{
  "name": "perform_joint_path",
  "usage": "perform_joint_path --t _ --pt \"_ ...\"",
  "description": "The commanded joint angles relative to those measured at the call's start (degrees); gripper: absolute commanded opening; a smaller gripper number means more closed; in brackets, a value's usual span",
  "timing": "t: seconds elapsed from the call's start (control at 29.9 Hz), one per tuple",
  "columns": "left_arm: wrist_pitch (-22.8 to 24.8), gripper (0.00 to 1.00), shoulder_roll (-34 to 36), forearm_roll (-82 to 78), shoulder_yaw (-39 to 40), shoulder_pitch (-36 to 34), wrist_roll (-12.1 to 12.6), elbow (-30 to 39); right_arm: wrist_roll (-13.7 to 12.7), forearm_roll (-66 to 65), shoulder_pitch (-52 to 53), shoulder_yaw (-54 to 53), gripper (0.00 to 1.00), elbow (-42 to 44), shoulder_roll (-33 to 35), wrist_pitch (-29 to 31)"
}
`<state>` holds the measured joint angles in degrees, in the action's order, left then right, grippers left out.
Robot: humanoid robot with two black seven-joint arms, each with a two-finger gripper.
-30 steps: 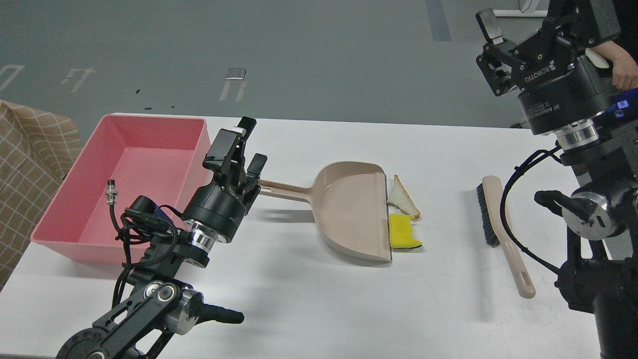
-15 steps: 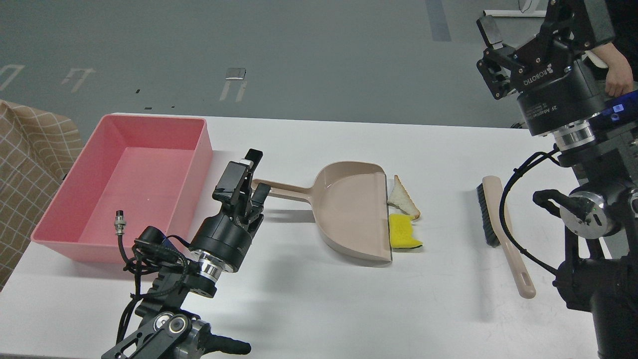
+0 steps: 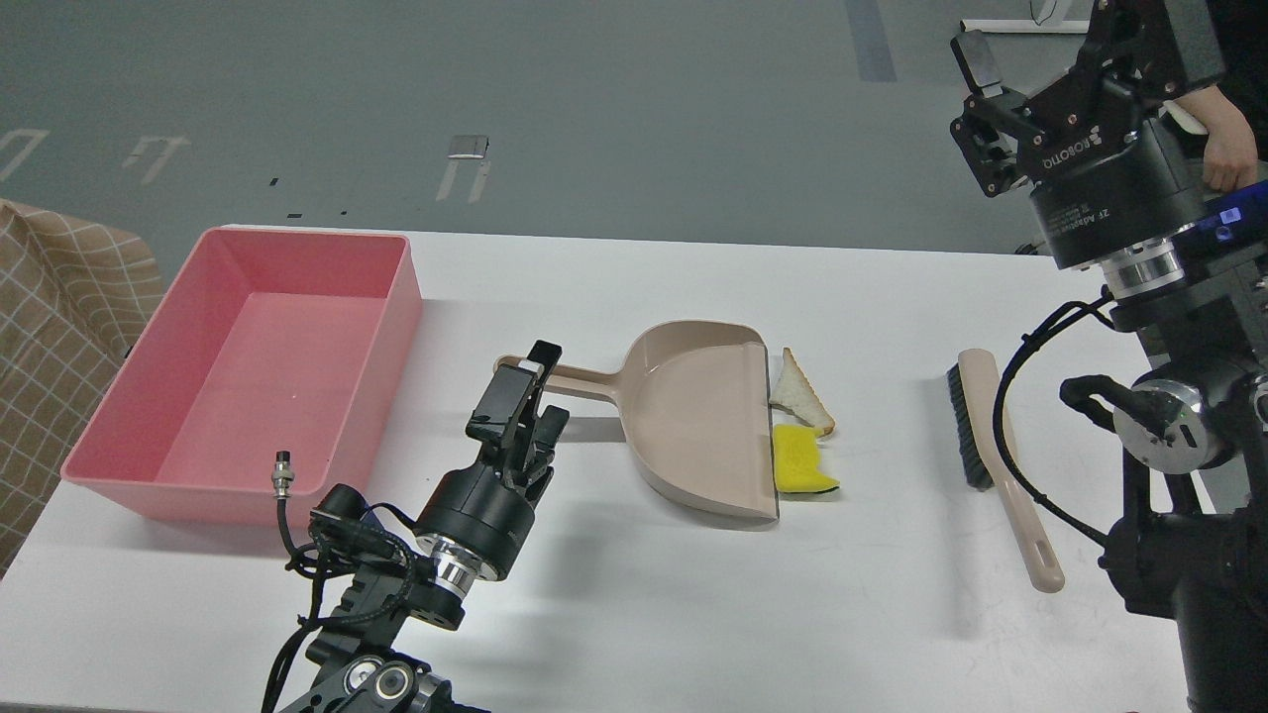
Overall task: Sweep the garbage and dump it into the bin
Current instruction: 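Lower the left gripper toward the beige dustpan handle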
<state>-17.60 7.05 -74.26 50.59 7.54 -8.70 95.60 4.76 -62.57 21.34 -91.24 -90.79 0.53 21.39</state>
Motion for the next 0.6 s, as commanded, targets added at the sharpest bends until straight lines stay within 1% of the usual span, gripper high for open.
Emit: perform_joint_path --t 0.0,0.13,0.47,0.57 --pt "-0.85 0.99 0.07 0.00 -0.31 -1.82 0.00 -3.66 -0.01 0.00 0.01 -0.08 1.00 -0.09 0.00 -0.03" --pt "-2.78 0.99 0.16 0.00 -1.10 -3.32 0.00 -6.82 -0.01 0.00 0.01 -0.16 1.00 -0.09 0.00 -0.03" --pt "-3.75 0.99 0.16 0.00 -1.72 -3.76 0.00 -8.06 -0.01 0.00 -0.07 -0.69 1.00 -0.09 0.00 -0.03" --pt "-3.84 0.99 -0.02 0.08 -1.63 -4.81 0.00 -8.85 -0.01 0.00 0.01 -0.69 1.00 -0.09 0.00 -0.03"
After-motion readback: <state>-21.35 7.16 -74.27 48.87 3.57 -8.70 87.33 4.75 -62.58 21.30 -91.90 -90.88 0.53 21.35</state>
